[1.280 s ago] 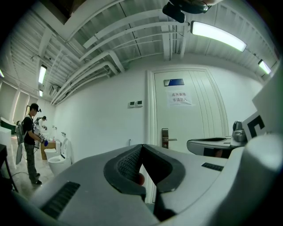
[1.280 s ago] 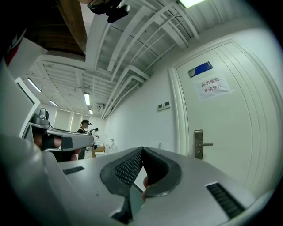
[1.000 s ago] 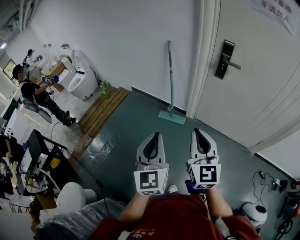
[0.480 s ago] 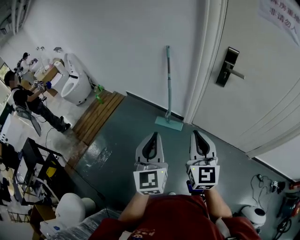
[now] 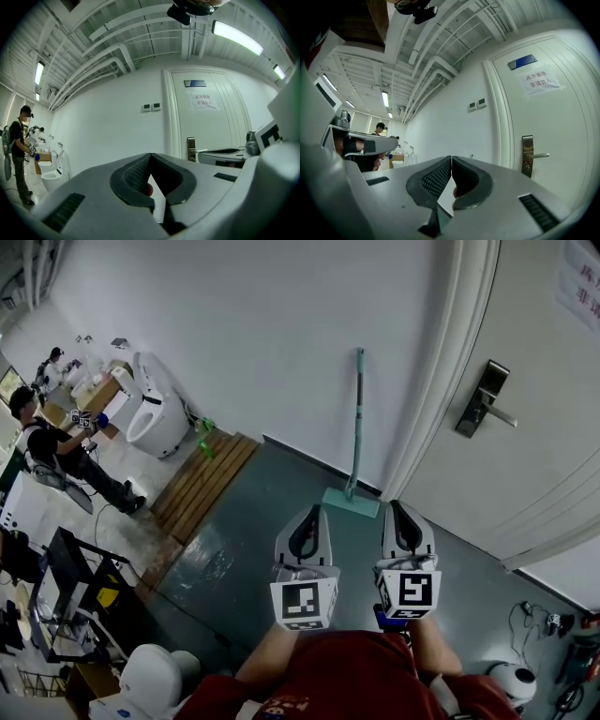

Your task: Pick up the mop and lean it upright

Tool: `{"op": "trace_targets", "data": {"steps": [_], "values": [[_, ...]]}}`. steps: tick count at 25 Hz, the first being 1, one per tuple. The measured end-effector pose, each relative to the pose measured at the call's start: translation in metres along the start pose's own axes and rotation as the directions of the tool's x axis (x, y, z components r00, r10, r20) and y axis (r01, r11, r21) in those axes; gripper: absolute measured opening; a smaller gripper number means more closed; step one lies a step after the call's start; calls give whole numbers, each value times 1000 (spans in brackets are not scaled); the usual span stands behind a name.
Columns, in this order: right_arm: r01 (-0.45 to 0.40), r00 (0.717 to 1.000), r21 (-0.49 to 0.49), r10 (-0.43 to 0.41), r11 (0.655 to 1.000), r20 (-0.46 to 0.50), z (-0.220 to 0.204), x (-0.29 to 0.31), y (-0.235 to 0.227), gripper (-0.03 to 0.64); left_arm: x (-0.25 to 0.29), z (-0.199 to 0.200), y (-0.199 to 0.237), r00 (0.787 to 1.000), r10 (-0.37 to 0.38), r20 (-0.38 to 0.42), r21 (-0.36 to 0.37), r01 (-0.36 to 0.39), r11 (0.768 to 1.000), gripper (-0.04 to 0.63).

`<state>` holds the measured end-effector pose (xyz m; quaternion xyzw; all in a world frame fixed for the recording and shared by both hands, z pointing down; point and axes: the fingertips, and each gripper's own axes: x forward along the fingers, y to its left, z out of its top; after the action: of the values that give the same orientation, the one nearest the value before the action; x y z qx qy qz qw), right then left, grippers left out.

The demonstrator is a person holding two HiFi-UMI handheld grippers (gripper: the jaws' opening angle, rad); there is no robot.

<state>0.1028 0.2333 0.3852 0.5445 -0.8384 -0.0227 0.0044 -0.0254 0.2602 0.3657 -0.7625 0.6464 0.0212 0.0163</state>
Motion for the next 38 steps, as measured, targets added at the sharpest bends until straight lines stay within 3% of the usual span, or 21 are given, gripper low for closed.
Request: {"op": "trace_targets", "data": {"steps": [15, 24, 31, 38], "values": [[67, 998, -22, -66, 998, 2, 9, 108, 38, 18, 66, 11, 101, 998, -32, 49, -35, 33, 999, 14], [67, 998, -15, -67, 998, -5, -6, 159, 20, 18, 117, -7, 109, 999, -41, 18, -41, 42, 998, 14], [82, 996, 6, -82, 997, -21, -12, 213, -18, 18, 190, -16, 104, 998, -66, -26, 4, 66, 998, 14], [73, 996, 13, -72, 997, -49, -16, 280, -56, 18, 266, -20, 105, 996, -65, -55, -9, 65, 998, 14]]}}
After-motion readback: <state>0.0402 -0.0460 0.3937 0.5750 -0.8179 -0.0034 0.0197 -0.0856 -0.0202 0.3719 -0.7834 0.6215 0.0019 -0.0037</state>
